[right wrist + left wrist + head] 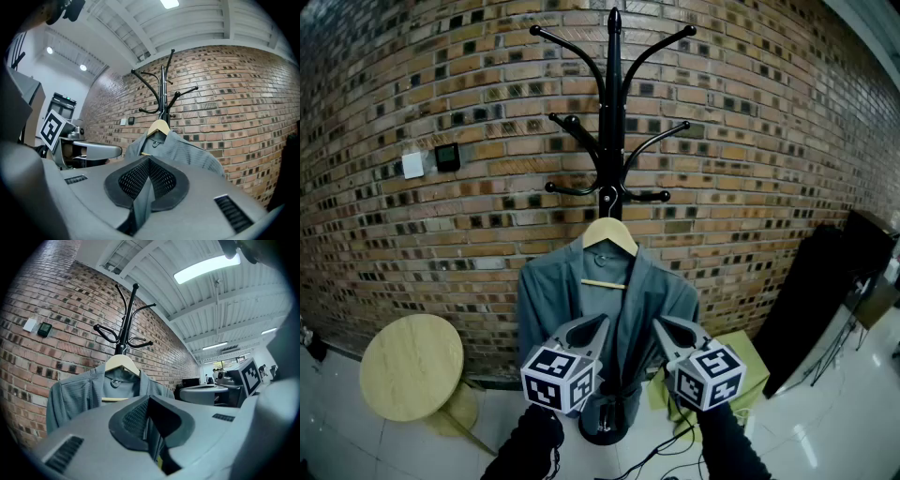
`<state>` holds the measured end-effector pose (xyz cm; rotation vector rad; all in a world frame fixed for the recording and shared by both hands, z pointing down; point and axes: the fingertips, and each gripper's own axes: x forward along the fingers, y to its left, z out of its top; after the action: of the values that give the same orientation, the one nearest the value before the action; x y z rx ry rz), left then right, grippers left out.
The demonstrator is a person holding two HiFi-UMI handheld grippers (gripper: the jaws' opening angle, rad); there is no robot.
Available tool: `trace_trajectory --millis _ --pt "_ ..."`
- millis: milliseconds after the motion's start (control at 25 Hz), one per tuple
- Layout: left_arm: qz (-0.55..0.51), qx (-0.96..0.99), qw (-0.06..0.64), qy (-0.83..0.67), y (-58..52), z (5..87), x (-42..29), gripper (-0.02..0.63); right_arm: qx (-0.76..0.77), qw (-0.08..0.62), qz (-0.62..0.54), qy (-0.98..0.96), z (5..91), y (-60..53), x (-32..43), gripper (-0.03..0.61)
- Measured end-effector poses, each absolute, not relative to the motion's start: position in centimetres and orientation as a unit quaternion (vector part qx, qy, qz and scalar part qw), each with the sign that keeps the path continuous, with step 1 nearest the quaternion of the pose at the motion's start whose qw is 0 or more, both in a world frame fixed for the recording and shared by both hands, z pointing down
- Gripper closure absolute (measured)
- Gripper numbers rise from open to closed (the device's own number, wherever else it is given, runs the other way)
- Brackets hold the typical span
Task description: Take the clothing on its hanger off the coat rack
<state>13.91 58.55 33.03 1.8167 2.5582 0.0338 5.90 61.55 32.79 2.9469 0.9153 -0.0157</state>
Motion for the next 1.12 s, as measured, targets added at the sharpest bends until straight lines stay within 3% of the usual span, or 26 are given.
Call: trace_trajectory --millis 360,440,720,920,1120 --pt "0.005 0.578 -0.003 0.816 59.5 32.2 14.1 0.623 0.950 0.060 0.007 0.305 30.4 64.3 6.4 0.593" --pt "0.005 0.576 -0.005 0.817 59.7 32.1 14.1 0.623 0.949 0.071 0.023 0.306 30.1 65.3 6.8 0.529" --pt "0.006 0.573 -0.009 0.819 60.3 32.1 14.0 0.621 0.933 0.120 0.083 0.330 29.1 69.6 7.8 0.413" --pt "0.005 0.573 -0.011 0.819 60.3 32.0 13.9 0.621 0.918 0.162 0.132 0.336 28.7 72.3 8.9 0.363" --pt "0.005 0.580 -0.013 0.814 60.4 32.2 14.6 0.623 0.911 0.186 0.166 0.329 28.6 74.2 10.3 0.357"
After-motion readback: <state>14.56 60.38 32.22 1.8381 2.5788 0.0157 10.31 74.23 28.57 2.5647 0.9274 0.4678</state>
